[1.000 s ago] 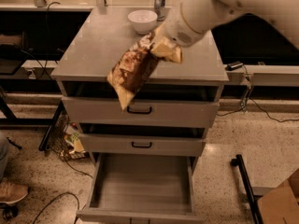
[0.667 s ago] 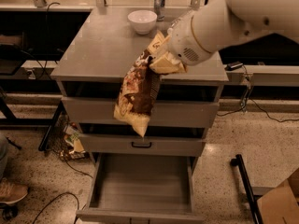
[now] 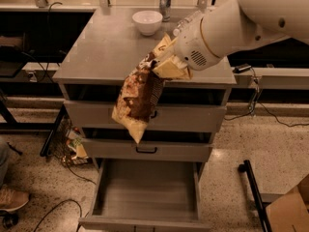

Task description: Place brown chip bag into bottom drawer

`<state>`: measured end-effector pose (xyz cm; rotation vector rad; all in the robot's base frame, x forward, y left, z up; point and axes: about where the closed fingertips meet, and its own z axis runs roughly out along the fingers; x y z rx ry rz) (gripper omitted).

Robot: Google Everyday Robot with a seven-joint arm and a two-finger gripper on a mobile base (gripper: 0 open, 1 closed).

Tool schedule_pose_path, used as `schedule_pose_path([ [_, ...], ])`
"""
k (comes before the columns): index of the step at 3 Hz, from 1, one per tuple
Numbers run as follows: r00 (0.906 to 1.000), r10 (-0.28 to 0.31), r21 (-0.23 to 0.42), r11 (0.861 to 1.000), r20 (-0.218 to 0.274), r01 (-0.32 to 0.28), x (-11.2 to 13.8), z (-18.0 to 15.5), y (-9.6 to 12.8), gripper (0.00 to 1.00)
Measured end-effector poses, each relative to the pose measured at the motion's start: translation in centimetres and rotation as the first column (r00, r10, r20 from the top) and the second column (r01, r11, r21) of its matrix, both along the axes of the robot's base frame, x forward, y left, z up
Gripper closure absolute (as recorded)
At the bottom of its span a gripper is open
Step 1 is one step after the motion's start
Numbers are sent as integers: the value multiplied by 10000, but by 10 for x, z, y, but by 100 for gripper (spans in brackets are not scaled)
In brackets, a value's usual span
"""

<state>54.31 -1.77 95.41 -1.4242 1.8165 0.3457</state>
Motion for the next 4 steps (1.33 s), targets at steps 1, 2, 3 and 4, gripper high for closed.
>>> schedule_pose_path([
  [1, 9997, -92, 92, 9999, -212, 94, -4, -8, -2, 100],
  [2, 9960, -335, 771, 9962, -825, 399, -26, -43, -1, 100],
  [3, 9784, -898, 1697, 9779, -1862, 1221, -55, -100, -4, 100],
  [4, 9304, -1086, 2236, 9548, -3502, 1956, -93, -196, 4, 100],
])
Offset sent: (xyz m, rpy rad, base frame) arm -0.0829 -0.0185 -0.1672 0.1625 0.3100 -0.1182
